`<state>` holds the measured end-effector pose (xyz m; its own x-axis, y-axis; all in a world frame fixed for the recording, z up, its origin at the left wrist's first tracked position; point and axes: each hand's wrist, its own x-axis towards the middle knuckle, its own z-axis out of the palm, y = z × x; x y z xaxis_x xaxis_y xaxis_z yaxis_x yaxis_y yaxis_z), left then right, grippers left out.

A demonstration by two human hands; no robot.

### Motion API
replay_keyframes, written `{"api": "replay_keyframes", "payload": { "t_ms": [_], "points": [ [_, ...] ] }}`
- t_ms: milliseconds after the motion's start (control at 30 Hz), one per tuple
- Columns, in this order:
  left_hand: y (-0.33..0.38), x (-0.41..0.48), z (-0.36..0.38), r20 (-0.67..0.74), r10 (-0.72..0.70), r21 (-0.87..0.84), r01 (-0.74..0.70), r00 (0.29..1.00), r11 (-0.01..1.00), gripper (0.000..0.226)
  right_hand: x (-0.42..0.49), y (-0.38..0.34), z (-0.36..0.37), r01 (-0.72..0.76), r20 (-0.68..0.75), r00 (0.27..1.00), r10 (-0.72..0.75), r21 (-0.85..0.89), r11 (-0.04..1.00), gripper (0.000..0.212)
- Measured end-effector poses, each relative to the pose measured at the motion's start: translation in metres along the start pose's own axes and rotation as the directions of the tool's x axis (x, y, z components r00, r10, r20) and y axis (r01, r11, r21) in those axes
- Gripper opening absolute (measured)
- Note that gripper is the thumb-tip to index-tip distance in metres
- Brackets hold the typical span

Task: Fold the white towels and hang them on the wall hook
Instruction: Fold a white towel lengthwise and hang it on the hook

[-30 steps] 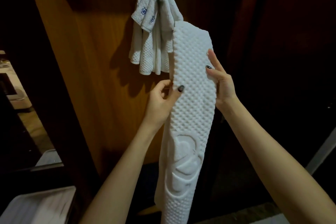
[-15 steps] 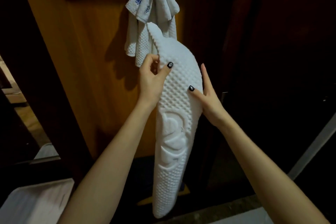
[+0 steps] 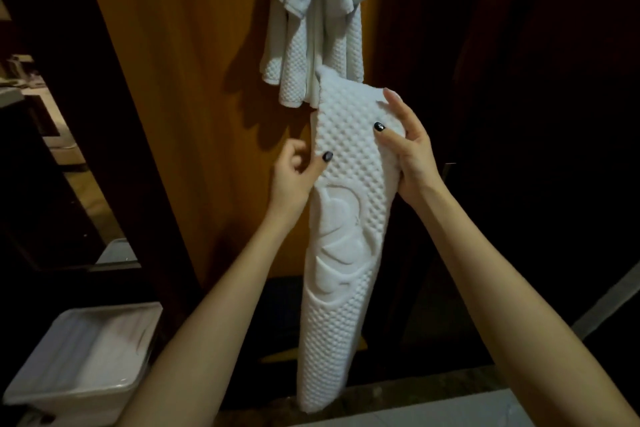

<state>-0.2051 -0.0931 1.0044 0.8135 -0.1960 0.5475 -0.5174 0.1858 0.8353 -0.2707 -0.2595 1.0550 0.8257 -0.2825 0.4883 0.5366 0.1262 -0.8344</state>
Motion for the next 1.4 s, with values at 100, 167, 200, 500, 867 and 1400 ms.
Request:
{"api": "replay_keyframes", "payload": {
  "t_ms": [100,167,200,500,867,1400],
  "points": [
    [-0.02,-0.026,-0.004,0.068,-0.096,-0.065,0.101,0.993,0.993,0.022,0.001,0.0,-0.006,-0.031,0.011,0.999,0.031,-0.038,0.999,0.046],
    [-0.025,-0.036,-0.002,0.107,-0.141,-0.058,0.148,0.984,0.987,0.019,0.0,-0.001,-0.009,-0.056,0.026,0.998,0.056,-0.03,0.998,0.045],
    [-0.026,-0.039,0.0,0.125,-0.164,-0.03,0.169,0.979,0.985,0.022,-0.001,-0.002,-0.011,-0.065,0.033,0.997,0.066,-0.029,0.997,0.045],
    [-0.014,-0.048,0.008,0.379,-0.384,-0.16,0.468,0.842,0.869,0.065,0.003,-0.029,-0.029,-0.132,0.073,0.989,0.127,0.056,0.99,0.048],
    [0.005,-0.041,0.012,0.192,-0.041,-0.077,0.056,0.981,0.995,0.027,0.006,-0.035,-0.04,-0.133,-0.046,0.989,0.14,0.117,0.984,0.048],
    [-0.012,-0.074,0.025,0.138,0.004,0.422,-0.063,0.99,0.904,0.047,0.016,-0.042,-0.006,-0.016,-0.084,0.996,0.009,-0.083,0.996,0.043]
  ]
}}
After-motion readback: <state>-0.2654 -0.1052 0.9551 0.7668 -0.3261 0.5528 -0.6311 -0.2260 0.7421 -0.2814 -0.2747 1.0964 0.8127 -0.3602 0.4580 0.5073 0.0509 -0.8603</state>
